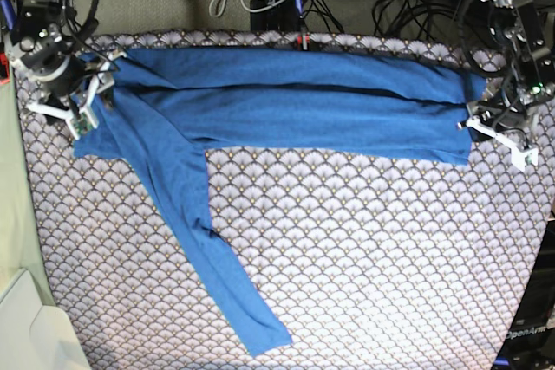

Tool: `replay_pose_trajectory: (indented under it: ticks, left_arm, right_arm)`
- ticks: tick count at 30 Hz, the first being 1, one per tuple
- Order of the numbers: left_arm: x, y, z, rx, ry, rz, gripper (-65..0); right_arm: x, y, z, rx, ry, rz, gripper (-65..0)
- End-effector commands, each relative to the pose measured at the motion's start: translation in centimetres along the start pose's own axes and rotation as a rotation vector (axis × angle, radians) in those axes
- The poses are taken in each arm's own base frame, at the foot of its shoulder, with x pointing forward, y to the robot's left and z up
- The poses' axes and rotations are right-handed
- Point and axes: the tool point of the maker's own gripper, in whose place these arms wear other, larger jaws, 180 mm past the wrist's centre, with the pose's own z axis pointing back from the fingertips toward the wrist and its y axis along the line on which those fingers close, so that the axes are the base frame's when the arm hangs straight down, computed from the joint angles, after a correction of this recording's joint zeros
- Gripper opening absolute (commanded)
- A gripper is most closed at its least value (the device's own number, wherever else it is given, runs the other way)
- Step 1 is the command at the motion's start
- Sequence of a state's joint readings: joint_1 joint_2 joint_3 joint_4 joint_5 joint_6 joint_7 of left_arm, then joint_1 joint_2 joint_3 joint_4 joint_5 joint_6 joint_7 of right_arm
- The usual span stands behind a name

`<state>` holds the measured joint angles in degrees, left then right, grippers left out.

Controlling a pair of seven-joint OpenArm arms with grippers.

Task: Fold the T-shirt properly
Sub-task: 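Release the right gripper and move it to the hanging sleeve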

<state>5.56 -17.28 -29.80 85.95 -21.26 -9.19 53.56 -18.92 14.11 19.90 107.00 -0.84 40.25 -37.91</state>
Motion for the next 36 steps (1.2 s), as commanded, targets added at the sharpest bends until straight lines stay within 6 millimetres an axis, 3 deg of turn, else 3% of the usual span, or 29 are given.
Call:
replay_pose_trajectory:
  ticks: [1, 3, 7, 13, 21, 28, 34, 36]
  left_arm:
    - [1.7, 0.2, 0.5, 0.004, -0.047, -0.013, -37.0]
    - [1.7, 0.3, 0.5, 0.005, -0.048, -0.014, -37.0]
    - [1.6, 0.3, 0.5, 0.006, -0.045, -0.014, -37.0]
    - [1.3, 0.8, 0.7, 0.013, -0.036, -0.021, -37.0]
    - [1.0, 0.9, 0.7, 0.019, -0.029, -0.025, -36.9]
    - [0.9, 0.9, 0.7, 0.018, -0.028, -0.024, -36.1]
    - [0.9, 0.8, 0.6, 0.016, -0.029, -0.022, -22.6]
    - [0.9, 0.7, 0.6, 0.014, -0.031, -0.020, -20.8]
  right_arm:
    - [0.7, -1.3, 0.6, -0.035, -0.030, 0.004, -30.1]
    - [0.9, -1.8, 0.6, -0.047, -0.034, 0.002, -30.1]
    - [3.3, -4.2, 0.4, -0.098, -0.062, 0.019, -30.1]
    - [8.5, -6.1, -1.2, -0.117, -0.072, 0.087, -30.6]
    - [16.5, -3.5, -7.1, 0.030, -0.115, 0.175, -30.2]
    - [21.1, -2.9, -13.1, 0.179, -0.145, 0.039, -30.2]
    - [23.6, -1.7, -16.1, 0.286, -0.207, -0.082, -30.2]
    - [24.1, -1.4, -16.7, 0.306, -0.233, -0.114, -30.2]
